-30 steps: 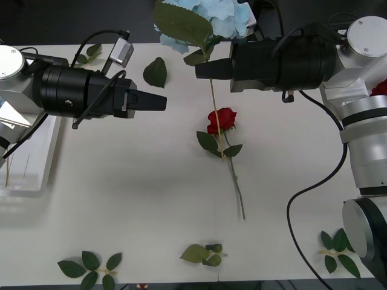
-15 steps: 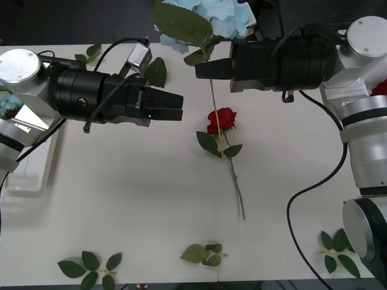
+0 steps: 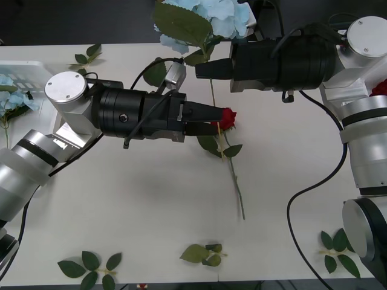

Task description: Place the red flowers into the right box and the blue flowers into the left box. If a person shows an open palm, hand one flower to the person first, then continue sorting.

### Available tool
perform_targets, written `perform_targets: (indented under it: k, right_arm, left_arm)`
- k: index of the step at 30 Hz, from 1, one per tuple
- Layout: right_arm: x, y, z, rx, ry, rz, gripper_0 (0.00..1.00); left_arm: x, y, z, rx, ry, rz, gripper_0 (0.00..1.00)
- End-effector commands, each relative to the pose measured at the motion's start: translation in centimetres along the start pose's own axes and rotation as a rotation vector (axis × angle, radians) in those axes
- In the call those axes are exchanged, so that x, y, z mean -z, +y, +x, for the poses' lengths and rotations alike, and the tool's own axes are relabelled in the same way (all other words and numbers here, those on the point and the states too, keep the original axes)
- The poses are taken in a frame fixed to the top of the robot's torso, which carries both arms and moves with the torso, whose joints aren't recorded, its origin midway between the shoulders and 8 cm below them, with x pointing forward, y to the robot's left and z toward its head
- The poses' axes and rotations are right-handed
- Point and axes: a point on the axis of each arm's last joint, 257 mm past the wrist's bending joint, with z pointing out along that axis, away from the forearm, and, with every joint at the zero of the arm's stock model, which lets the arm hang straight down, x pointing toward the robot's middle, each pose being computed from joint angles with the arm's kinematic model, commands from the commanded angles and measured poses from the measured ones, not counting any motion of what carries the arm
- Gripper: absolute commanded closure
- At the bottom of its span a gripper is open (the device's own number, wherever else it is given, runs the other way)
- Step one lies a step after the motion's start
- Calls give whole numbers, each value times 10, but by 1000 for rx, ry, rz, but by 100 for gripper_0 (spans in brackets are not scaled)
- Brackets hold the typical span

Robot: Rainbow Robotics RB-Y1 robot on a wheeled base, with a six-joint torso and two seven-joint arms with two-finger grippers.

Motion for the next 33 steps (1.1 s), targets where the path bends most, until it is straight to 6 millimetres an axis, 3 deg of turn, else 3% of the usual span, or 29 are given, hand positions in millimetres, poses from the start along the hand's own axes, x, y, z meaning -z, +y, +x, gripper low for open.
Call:
perform_targets:
  k: [1, 2, 4, 26, 33]
  right_arm:
    - [1, 1, -2, 31, -13, 3, 100]
    - [1, 1, -1, 31, -11, 2, 100]
    - [2, -4, 0, 26, -13, 13, 100]
    - [2, -6, 2, 21, -24, 10, 100]
    - [3, -6, 1, 27, -25, 10, 97]
  left_arm:
    - [-23, -25, -3, -57, 19, 48, 0]
    - [-23, -25, -3, -57, 17, 48, 0]
    - [-24, -25, -4, -61, 18, 48, 100]
    - [-20, -23, -10, -85, -1, 36, 100]
    - [-8, -24, -17, -97, -20, 27, 100]
